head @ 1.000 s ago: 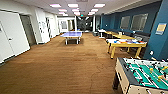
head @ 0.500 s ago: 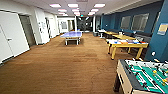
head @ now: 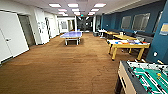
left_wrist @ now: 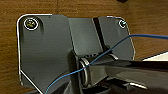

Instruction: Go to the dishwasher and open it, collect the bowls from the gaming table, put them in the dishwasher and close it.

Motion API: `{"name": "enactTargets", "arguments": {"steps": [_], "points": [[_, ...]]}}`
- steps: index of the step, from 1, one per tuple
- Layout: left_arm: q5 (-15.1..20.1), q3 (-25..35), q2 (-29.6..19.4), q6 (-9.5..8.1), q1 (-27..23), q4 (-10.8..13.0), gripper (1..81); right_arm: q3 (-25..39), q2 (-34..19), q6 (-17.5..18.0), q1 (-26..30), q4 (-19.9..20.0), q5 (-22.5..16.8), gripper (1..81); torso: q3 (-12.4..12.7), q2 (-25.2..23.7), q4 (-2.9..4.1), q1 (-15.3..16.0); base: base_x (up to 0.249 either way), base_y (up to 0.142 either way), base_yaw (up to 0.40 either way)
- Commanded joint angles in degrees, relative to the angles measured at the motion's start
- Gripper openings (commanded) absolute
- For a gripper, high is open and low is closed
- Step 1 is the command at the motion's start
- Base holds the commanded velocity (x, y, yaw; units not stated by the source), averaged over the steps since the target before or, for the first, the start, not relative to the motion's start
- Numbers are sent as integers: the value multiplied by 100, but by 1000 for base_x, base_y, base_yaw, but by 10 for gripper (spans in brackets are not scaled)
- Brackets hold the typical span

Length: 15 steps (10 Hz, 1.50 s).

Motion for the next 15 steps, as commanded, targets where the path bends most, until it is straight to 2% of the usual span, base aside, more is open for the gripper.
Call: {"name": "enactTargets", "arguments": {"steps": [1,15], "points": [[323,37,-38,16,-271,-9,811,-39,9,6,213,-49,-150,811,0,0,0,0,132,0,0],[323,37,-12,16,-245,26,811,-268,150,23,213,-40,-159,811,0,-4,0,-7,144,0,0]]}}
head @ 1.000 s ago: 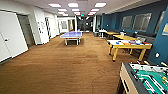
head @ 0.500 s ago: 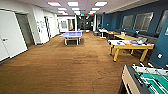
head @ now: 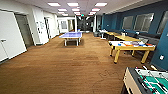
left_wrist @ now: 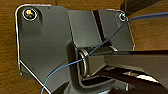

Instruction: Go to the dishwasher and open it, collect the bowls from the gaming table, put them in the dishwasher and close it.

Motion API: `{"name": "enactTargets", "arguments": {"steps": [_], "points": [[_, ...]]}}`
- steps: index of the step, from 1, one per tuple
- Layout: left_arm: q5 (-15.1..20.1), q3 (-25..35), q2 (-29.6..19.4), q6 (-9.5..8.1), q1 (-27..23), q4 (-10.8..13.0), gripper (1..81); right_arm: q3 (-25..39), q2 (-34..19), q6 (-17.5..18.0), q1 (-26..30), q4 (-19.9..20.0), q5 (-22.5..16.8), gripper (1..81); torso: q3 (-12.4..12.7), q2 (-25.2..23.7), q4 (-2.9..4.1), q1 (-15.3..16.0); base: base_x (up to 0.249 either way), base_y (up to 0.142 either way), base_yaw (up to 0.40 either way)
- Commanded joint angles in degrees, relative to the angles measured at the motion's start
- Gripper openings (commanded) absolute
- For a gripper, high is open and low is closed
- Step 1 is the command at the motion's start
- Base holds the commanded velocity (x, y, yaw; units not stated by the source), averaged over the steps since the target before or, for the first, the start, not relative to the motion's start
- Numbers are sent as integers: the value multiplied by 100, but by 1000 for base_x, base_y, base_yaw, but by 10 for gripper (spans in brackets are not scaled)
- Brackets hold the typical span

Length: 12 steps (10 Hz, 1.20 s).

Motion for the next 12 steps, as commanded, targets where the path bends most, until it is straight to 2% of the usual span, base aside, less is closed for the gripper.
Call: {"name": "enactTargets", "arguments": {"steps": [1,12], "points": [[255,46,-21,16,-408,24,811,7,-1,16,337,-33,-132,811,0,0,2,1,153,0,0],[255,46,15,16,-408,33,811,-28,16,42,346,-15,-132,811,0,-2,0,1,172,0,0]]}}
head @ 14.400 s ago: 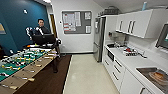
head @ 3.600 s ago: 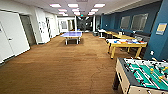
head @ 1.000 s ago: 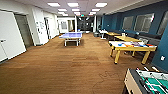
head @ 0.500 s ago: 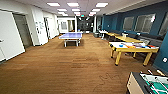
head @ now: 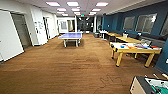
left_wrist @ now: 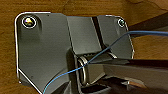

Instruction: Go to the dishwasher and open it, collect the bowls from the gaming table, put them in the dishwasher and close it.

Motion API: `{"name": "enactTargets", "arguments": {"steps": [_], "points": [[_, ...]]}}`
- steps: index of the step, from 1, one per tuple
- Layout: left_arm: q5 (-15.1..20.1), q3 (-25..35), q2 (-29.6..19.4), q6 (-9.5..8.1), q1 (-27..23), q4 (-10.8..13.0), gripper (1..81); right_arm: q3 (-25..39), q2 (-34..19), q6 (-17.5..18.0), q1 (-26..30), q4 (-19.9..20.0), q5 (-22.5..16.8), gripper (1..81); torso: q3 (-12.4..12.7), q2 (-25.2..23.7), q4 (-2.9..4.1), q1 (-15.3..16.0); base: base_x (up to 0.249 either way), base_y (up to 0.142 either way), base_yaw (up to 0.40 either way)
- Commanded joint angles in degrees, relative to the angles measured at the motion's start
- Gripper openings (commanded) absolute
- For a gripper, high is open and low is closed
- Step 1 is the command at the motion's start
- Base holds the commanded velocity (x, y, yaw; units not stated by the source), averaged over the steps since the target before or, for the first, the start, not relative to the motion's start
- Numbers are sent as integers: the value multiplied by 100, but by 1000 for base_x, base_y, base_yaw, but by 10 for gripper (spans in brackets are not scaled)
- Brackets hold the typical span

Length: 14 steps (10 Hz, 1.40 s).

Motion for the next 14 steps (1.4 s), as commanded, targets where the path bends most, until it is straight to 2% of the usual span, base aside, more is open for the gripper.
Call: {"name": "enactTargets", "arguments": {"steps": [1,14], "points": [[325,46,-13,16,-286,31,811,-19,-16,39,246,-20,-140,811,0,0,0,5,183,0,0],[325,46,30,25,-286,31,811,-27,10,30,255,-20,-140,811,0,0,0,5,189,0,0]]}}
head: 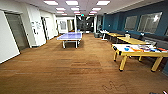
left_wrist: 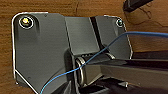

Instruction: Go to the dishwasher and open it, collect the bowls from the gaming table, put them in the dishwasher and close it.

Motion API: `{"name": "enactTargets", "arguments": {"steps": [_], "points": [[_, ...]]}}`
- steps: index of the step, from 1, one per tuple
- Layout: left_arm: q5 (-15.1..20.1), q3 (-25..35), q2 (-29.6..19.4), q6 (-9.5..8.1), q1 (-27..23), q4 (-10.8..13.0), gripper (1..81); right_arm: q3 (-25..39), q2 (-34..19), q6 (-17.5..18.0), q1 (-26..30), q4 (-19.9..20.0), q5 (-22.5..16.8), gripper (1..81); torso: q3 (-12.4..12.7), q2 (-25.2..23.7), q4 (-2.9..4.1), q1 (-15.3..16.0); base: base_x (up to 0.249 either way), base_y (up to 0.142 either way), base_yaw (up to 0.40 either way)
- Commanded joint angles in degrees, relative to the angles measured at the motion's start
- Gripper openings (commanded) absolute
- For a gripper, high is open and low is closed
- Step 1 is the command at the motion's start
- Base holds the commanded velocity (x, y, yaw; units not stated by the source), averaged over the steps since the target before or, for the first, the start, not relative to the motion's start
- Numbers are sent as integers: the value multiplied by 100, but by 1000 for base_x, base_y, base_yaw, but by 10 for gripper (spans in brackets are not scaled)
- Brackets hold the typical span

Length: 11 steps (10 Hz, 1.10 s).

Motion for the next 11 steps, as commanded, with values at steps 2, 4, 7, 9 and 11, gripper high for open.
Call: {"name": "enactTargets", "arguments": {"steps": [2,4,7,9,11], "points": [[316,46,-42,23,-280,23,811,4,-1,19,254,-14,-138,811,0,0,0,5,191,0,0],[316,46,-33,23,-298,31,811,-31,-19,46,254,13,-138,811,0,0,0,5,191,0,0],[325,46,-24,23,-306,23,811,-66,-36,371,175,417,-138,811,0,0,0,5,191,0,0],[316,37,-33,23,-298,-13,811,-92,-19,-300,96,1271,-138,811,0,-2,0,5,191,0,0],[316,46,-51,23,-298,-21,811,-83,95,-1976,122,2834,-505,811,0,0,0,5,191,0,0]]}}
